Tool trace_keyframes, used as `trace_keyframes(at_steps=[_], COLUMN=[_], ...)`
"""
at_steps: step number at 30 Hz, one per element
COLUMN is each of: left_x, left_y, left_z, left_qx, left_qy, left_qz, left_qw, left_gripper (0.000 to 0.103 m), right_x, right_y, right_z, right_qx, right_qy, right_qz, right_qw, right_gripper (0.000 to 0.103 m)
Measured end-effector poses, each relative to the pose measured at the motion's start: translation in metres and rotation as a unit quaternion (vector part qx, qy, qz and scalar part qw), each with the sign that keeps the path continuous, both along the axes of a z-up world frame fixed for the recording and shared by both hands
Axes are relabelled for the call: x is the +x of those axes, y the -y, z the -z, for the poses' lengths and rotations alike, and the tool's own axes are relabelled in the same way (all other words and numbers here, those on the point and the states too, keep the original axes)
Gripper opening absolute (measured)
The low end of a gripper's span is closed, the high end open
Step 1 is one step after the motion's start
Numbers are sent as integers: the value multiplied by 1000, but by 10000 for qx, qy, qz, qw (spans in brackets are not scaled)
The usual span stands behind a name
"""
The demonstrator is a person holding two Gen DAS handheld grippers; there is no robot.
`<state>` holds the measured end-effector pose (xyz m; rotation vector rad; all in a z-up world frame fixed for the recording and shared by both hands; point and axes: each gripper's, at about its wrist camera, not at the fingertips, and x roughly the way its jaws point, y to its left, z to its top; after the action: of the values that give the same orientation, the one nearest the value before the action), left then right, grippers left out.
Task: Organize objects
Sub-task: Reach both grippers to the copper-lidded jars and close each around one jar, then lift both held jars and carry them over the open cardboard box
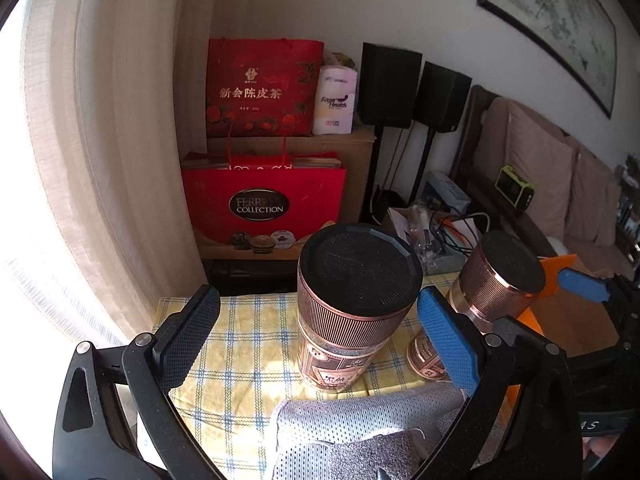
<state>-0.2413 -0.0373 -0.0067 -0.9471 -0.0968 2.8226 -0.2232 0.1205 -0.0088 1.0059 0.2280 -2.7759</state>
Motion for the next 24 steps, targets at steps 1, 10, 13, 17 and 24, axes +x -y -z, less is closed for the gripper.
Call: trace_keyframes(at_steps=[1, 10, 13, 17, 24], left_x=[-2, -5, -11, -16, -15], left_y=[0, -6, -14, -18, -18], left_z=[0, -6, -2, 3, 2], left_qx=[-4, 78, -152, -255, -115], left_qy=[-2, -71, 49, 139, 250], left_qz=[16, 284, 226, 187, 192], left_qw=[10000, 9995, 9996, 9994, 9994], left_gripper=[99, 99, 99, 77, 63], right_x=[-1, -11, -11, -13, -15], right_y=[1, 5, 7, 10, 10], right_z=[1, 7, 9, 12, 14], right_qx=[27, 172, 233, 248, 101], right_qy=[-9, -21, -20, -1, 83], right_qz=[-3, -25, -55, -149, -282], right_qw=[10000, 9998, 9997, 9996, 9995], right_gripper=[103, 103, 101, 85, 66])
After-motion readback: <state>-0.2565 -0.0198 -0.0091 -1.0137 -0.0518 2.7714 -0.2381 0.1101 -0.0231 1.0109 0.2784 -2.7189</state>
